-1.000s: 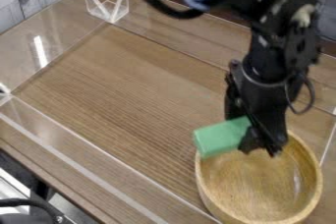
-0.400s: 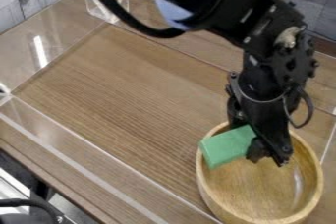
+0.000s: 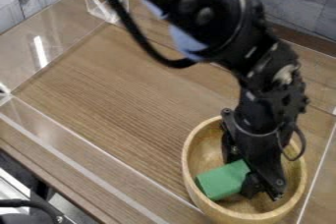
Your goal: Put green object into wooden bowl
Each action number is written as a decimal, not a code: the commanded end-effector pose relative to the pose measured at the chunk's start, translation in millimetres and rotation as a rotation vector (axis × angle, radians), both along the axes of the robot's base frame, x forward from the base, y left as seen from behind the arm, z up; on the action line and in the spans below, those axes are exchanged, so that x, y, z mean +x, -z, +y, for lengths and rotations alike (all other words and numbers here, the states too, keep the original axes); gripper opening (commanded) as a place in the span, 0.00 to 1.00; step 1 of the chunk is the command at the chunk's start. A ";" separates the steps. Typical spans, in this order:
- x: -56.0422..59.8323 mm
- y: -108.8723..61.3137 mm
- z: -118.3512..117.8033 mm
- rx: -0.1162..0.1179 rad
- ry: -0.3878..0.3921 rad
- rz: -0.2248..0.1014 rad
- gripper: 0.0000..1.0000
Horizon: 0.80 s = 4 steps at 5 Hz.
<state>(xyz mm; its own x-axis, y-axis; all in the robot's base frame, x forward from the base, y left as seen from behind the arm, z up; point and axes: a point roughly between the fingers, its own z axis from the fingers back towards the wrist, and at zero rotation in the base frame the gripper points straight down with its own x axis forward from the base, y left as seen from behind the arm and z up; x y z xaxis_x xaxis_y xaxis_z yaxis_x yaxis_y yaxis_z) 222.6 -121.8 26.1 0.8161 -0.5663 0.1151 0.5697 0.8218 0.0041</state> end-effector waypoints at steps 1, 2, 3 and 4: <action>13.5 3.1 -9.1 -0.011 0.022 -0.013 1.00; 24.3 4.6 -13.4 -0.011 0.031 -0.020 1.00; 28.0 7.8 -9.4 -0.010 0.046 -0.018 1.00; 28.2 10.7 -4.0 -0.010 0.058 -0.009 1.00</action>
<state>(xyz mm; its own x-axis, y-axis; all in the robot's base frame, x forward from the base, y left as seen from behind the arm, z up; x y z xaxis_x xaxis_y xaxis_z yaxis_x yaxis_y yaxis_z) 248.8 -131.4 21.0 0.7741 -0.6179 0.1375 0.6237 0.7816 0.0012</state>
